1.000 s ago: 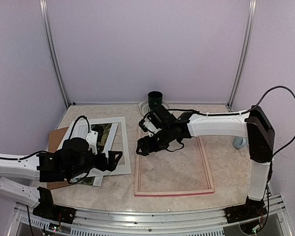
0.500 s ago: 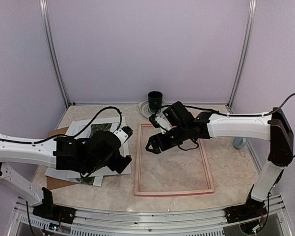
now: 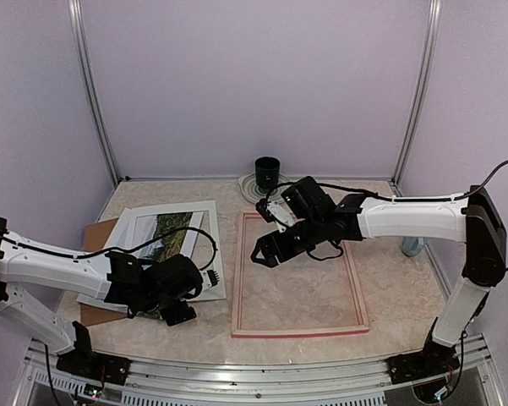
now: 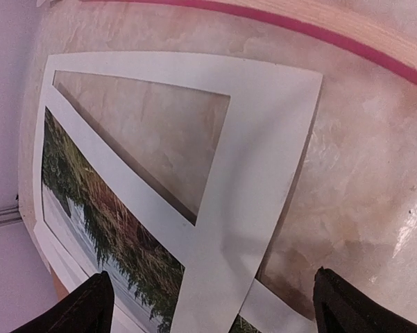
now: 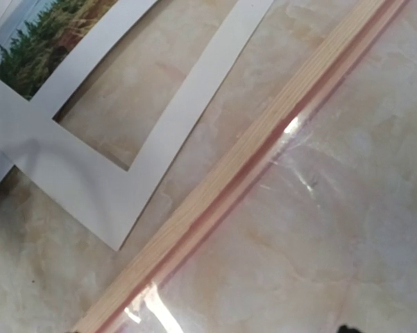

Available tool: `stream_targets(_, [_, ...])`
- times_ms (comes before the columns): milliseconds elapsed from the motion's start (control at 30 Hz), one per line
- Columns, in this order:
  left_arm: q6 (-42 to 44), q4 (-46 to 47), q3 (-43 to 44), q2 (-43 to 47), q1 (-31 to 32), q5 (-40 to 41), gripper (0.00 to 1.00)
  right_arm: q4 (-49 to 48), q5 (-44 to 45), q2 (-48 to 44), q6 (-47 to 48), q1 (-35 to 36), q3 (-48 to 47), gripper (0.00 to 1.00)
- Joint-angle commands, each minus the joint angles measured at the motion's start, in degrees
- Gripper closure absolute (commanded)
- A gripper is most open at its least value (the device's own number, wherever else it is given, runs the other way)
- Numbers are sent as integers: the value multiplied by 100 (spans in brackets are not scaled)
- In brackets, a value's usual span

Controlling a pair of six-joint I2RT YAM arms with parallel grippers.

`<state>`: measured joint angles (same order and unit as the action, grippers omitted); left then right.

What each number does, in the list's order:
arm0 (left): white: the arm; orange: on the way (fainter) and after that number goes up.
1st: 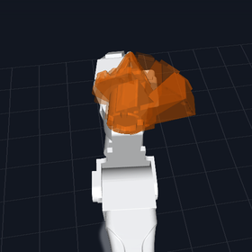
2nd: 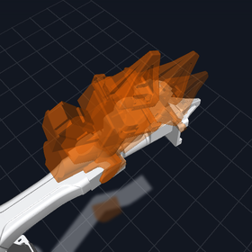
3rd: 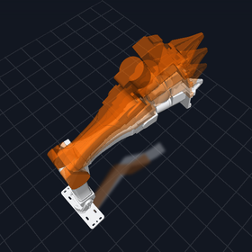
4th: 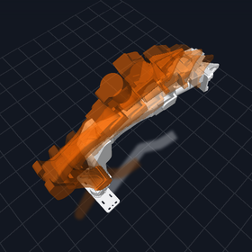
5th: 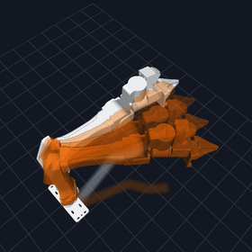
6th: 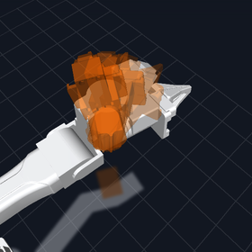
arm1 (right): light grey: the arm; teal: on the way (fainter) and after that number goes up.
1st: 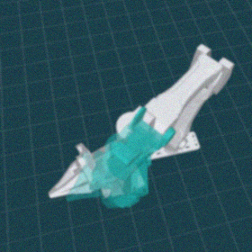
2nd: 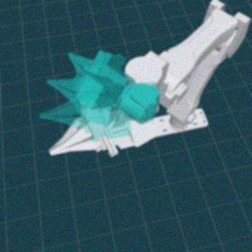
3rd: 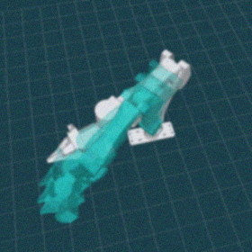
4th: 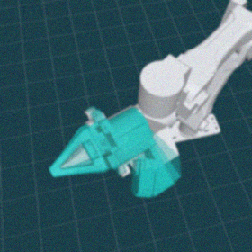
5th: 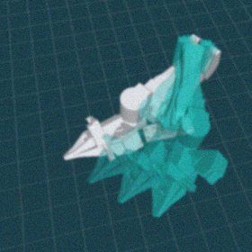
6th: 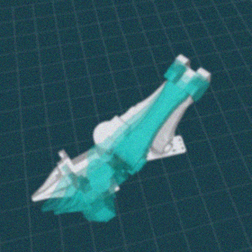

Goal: Put the photo into the frame
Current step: Pick up the mat board from the photo.

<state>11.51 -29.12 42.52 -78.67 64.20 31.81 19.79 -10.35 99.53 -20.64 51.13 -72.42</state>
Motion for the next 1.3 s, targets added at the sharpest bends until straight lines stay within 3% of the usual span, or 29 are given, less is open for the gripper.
stream_targets(0, [360,435,-326,82,-66,139,3,-157,-100,-29,-6,-38,34,21])
stream_targets(200, [497,906,-485,-149,65,417,12,-164,-104,40,-26,-31,33,20])
stream_targets(633, [337,1141,-517,-1016,361,870,19,-126,0,41,37,-40,93,20])
stream_targets(1033, [49,1300,-473,-1782,656,1250,37,-202,-166,-19,71,-151,176,20])
stream_targets(1267, [-217,1321,-361,-2350,707,1213,60,-189,-183,-56,87,-217,209,20])
